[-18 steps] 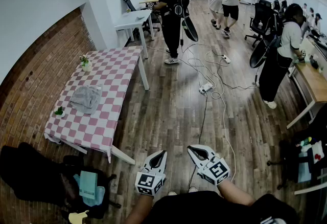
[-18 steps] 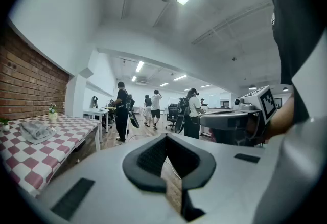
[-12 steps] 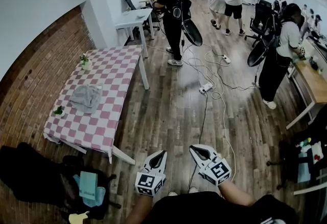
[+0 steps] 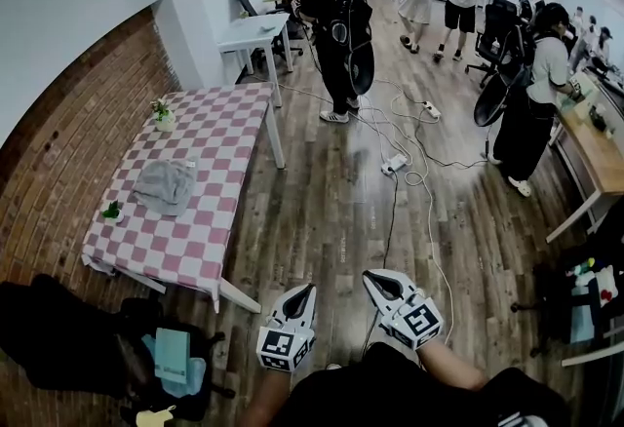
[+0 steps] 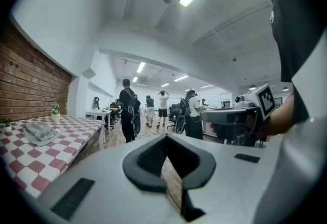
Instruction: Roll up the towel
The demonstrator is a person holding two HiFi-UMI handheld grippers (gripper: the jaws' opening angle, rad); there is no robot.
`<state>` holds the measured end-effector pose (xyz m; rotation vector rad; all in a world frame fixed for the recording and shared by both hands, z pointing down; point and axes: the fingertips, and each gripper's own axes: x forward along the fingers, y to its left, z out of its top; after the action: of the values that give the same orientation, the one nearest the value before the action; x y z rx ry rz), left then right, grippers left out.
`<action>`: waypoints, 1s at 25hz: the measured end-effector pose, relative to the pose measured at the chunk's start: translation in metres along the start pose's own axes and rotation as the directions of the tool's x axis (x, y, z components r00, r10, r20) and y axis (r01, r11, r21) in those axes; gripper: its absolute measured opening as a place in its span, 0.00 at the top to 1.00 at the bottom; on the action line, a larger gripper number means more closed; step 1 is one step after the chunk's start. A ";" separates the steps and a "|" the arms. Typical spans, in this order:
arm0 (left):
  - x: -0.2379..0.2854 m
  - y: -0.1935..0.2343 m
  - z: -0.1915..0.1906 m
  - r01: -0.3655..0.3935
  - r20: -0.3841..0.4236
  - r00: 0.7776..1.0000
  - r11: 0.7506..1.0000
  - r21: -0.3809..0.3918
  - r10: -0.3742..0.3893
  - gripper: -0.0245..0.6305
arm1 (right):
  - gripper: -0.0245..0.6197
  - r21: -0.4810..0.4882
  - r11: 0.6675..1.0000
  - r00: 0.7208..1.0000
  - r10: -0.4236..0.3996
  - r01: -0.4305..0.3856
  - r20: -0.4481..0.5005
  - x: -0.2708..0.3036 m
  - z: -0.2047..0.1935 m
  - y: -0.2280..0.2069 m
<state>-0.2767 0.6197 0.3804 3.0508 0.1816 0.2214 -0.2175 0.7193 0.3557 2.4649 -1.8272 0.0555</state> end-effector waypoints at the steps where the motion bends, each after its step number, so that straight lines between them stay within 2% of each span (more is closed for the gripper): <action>1: 0.000 0.005 0.001 -0.013 0.000 1.000 1.000 0.001 0.013 0.97 | 0.96 0.001 1.000 1.000 -0.003 0.003 0.002 0.004 0.000 -0.002; 4: 0.004 0.025 0.001 -0.061 0.000 0.998 0.998 -0.007 0.061 0.96 | 0.96 -0.004 1.000 1.000 -0.012 0.012 -0.001 0.017 0.003 -0.011; 5: 0.006 0.033 0.001 -0.072 -0.002 0.997 0.997 -0.012 0.072 0.93 | 0.89 -0.004 1.000 1.000 -0.004 0.004 0.001 0.023 0.001 -0.014; 8: 0.018 0.054 -0.002 -0.100 -0.012 0.995 0.995 -0.019 0.099 0.70 | 0.68 0.002 1.000 1.000 0.004 -0.004 0.017 0.045 -0.003 -0.028; 10: 0.026 0.071 0.000 -0.134 -0.005 0.991 0.991 -0.019 0.134 0.60 | 0.57 0.004 1.000 0.999 -0.007 0.007 0.031 0.062 -0.002 -0.042; 15: 0.058 0.114 0.008 -0.237 0.001 0.971 0.971 -0.035 0.237 0.23 | 0.20 0.027 0.999 0.996 -0.028 0.026 0.083 0.109 0.002 -0.084; 16: 0.067 0.120 0.010 -0.250 0.000 0.968 0.968 -0.036 0.250 0.17 | 0.16 0.025 0.999 0.996 -0.025 0.023 0.089 0.117 0.003 -0.093; 20: 0.102 0.150 0.018 -0.306 -0.003 0.952 0.951 -0.037 0.306 0.09 | 0.10 0.021 1.000 0.996 0.017 -0.019 0.091 0.159 0.002 -0.130; 25: 0.143 0.185 0.025 -0.380 -0.019 0.925 0.924 -0.037 0.379 0.09 | 0.08 0.015 0.995 0.992 0.097 -0.098 0.084 0.215 0.002 -0.173</action>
<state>-0.1119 0.4520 0.3910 3.0153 -0.4144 0.2603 0.0106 0.5645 0.3633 2.4236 -1.9891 -0.0248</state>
